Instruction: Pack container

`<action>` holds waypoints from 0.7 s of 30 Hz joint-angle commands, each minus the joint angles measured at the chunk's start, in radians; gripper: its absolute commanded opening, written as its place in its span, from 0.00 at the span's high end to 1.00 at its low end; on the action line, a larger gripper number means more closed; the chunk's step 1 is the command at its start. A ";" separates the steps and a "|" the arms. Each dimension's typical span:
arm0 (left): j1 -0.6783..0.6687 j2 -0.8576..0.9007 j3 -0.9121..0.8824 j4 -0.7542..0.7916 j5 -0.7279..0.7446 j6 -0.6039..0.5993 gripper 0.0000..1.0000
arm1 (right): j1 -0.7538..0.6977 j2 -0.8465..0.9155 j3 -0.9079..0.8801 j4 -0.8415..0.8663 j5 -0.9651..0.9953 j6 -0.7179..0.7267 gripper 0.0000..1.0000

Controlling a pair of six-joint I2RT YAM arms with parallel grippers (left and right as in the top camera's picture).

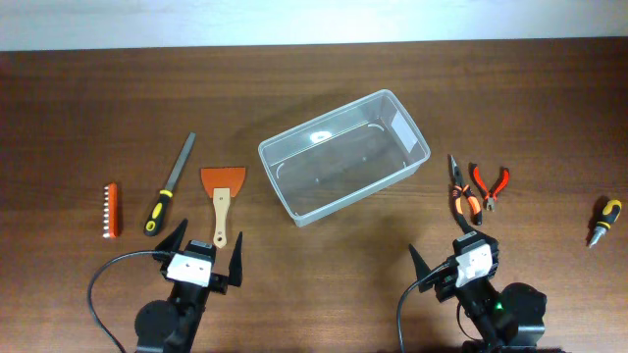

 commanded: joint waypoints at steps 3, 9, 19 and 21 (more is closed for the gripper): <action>0.000 0.098 0.201 -0.187 -0.019 -0.016 0.01 | -0.007 0.137 0.146 0.000 -0.075 0.166 0.01; 0.000 0.445 0.496 -0.269 -0.015 0.042 0.01 | -0.007 0.529 0.490 -0.150 0.033 0.164 0.01; 0.000 1.131 1.219 -0.695 0.166 0.040 0.01 | -0.007 1.215 1.304 -0.614 0.055 0.169 0.01; 0.000 1.205 1.316 -0.745 0.173 0.029 0.01 | -0.007 1.302 1.404 -0.654 -0.007 0.185 0.01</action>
